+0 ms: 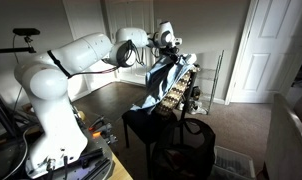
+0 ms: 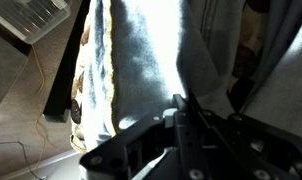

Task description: Put the jean trousers into the washing basket

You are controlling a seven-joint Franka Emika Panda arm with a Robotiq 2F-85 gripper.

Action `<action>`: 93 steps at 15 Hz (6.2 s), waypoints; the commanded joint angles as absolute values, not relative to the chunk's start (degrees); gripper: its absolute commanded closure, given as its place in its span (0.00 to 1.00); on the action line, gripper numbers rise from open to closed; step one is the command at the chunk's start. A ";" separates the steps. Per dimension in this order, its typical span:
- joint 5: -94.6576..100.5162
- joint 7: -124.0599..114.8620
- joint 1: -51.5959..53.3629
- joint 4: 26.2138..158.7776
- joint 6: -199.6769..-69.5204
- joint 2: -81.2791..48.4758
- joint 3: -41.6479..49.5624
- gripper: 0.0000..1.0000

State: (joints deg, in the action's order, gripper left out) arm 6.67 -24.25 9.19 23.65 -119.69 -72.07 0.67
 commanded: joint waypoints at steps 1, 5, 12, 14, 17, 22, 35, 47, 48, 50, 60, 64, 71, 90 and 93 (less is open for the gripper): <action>5.29 -24.79 8.55 25.97 -121.05 -70.34 -0.38 1.00; 1.82 -19.36 7.57 24.50 -120.40 -68.27 -5.07 1.00; -6.52 -10.67 5.74 20.26 -121.21 -63.44 -9.76 1.00; -10.07 -6.86 5.09 20.25 -121.84 -62.58 -12.27 1.00; -14.76 -1.29 4.19 20.00 -121.92 -61.53 -16.02 1.00; -21.14 8.87 2.60 19.75 -120.36 -59.04 -21.92 1.00; -26.02 14.55 -0.76 19.71 -119.38 -55.66 -25.01 0.98; -28.01 13.27 -2.47 20.05 -118.74 -55.82 -26.33 1.00; -29.51 12.92 -4.09 20.06 -118.56 -55.76 -27.36 1.00; -33.94 13.41 -7.70 20.07 -116.93 -55.67 -30.20 1.00; -53.24 14.42 -21.94 20.05 -112.97 -55.62 -32.76 1.00; -56.78 13.87 -25.99 19.82 -104.03 -54.92 -30.54 1.00; -61.14 14.08 -31.91 19.76 -103.39 -54.07 -26.68 1.00; -28.06 13.53 -31.41 19.69 -103.56 -42.03 -7.86 1.00; -24.79 15.70 -33.34 19.69 -98.30 -41.36 -8.27 1.00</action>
